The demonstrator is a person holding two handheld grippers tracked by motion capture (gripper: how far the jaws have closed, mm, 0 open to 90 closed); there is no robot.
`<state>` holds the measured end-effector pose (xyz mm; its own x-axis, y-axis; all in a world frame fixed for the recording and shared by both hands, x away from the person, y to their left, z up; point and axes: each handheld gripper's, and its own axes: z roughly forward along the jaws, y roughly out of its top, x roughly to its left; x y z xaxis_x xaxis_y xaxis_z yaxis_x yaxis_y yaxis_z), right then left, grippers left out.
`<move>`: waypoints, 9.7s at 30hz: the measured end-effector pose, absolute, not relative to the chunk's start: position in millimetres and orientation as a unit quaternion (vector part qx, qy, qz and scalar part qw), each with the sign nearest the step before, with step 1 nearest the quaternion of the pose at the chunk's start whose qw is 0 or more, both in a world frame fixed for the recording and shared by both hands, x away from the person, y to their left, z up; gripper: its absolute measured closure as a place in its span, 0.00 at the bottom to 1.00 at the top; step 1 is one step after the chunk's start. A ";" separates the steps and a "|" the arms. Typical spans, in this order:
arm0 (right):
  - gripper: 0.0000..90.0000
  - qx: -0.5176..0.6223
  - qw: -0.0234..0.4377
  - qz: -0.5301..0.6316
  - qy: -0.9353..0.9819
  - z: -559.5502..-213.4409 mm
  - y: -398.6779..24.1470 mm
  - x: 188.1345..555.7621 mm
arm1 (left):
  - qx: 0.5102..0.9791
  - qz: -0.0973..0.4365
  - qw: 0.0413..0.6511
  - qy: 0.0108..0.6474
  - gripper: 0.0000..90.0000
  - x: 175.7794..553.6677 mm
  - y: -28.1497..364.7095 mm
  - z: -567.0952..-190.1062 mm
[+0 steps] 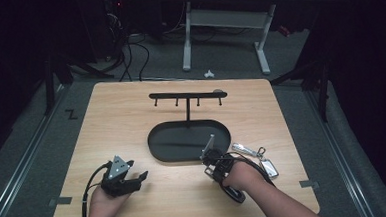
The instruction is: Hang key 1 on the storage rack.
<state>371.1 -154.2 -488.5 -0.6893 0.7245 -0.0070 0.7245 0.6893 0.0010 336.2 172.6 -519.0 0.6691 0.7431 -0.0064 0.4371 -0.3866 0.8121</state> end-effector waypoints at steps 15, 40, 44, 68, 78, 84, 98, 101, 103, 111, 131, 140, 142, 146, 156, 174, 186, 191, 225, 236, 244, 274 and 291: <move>0.89 0.404 0.002 0.004 0.915 -488.0 -155.6 369.1 | 0.812 0.187 0.419 0.362 0.37 335.9 172.4 -518.9; 0.89 0.403 0.004 0.061 0.913 -434.7 -170.6 363.8 | 0.812 0.186 0.418 0.363 0.37 335.9 175.0 -518.7; 0.89 0.406 0.010 0.067 0.911 -425.2 -174.4 366.2 | 0.812 0.185 0.419 0.362 0.37 335.5 175.6 -518.0; 0.89 0.425 0.044 0.088 0.900 -382.8 -182.6 386.6 | 0.811 0.185 0.420 0.363 0.37 336.1 176.3 -518.2; 0.89 0.429 0.047 0.098 0.897 -368.9 -184.8 395.3 | 0.811 0.185 0.420 0.363 0.37 335.9 176.8 -517.9; 0.89 0.437 0.045 0.099 0.893 -363.4 -182.7 399.9 | 0.811 0.186 0.420 0.363 0.38 335.8 176.4 -518.2; 0.89 0.435 0.048 0.100 0.894 -357.0 -171.5 413.1 | 0.811 0.184 0.420 0.363 0.38 335.9 177.1 -517.9; 0.89 0.426 0.053 0.104 0.897 -354.2 -168.9 418.1 | 0.812 0.184 0.420 0.362 0.38 335.8 177.1 -517.8; 0.89 0.433 0.051 0.104 0.894 -352.6 -167.4 418.8 | 0.811 0.184 0.420 0.363 0.38 335.8 177.1 -517.8; 0.89 0.429 0.064 0.110 0.894 -336.7 -157.9 429.2 | 0.810 0.185 0.421 0.364 0.38 336.2 177.8 -517.8; 0.89 0.435 0.084 0.128 0.888 -314.6 -150.5 452.8 | 0.813 0.182 0.419 0.362 0.38 336.1 177.7 -518.3; 0.89 0.450 0.088 0.128 0.880 -319.7 -145.4 466.4 | 0.814 0.181 0.418 0.361 0.38 336.0 177.9 -518.3; 0.89 0.449 0.089 0.128 0.880 -321.3 -144.6 468.2 | 0.814 0.182 0.419 0.361 0.38 336.0 177.9 -518.3; 0.89 0.448 0.089 0.125 0.881 -325.0 -140.7 469.1 | 0.814 0.180 0.418 0.360 0.38 336.1 177.7 -518.6; 0.89 0.457 0.096 0.121 0.876 -332.3 -138.1 476.3 | 0.817 0.178 0.416 0.357 0.38 335.9 177.0 -519.3; 0.86 0.467 0.099 0.122 0.870 -340.6 -137.3 480.5 | 0.818 0.177 0.416 0.356 0.38 336.1 176.5 -519.6; 0.84 0.461 0.098 0.124 0.873 -340.5 -141.6 475.8 | 0.817 0.177 0.418 0.356 0.38 336.0 175.5 -519.8; 0.82 0.463 0.094 0.126 0.872 -343.8 -145.1 471.9 | 0.818 0.178 0.417 0.355 0.38 336.5 174.9 -520.2; 0.62 0.460 0.116 0.180 0.862 -398.7 -210.0 394.9 | 0.822 0.176 0.409 0.354 0.38 337.7 172.1 -522.2; 0.61 0.460 0.131 0.214 0.852 -426.1 -224.0 365.7 | 0.823 0.176 0.408 0.354 0.38 337.5 171.7 -521.8; 0.62 0.483 0.143 0.243 0.829 -455.5 -249.8 348.9 | 0.824 0.178 0.406 0.353 0.38 337.6 171.5 -522.2; 0.82 0.601 0.201 0.279 0.721 -491.8 -324.5 374.3 | 0.828 0.179 0.400 0.351 0.38 339.4 170.2 -523.4; 0.83 0.536 0.152 0.268 0.786 -508.6 -291.8 346.6 | 0.828 0.177 0.400 0.351 0.38 337.9 171.8 -523.5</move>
<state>346.6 -291.8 -508.6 -0.3782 0.9245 0.0479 0.7616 0.2813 0.5838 337.9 171.8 -523.5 0.6909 0.7229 0.0117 0.4401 -0.4334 0.7864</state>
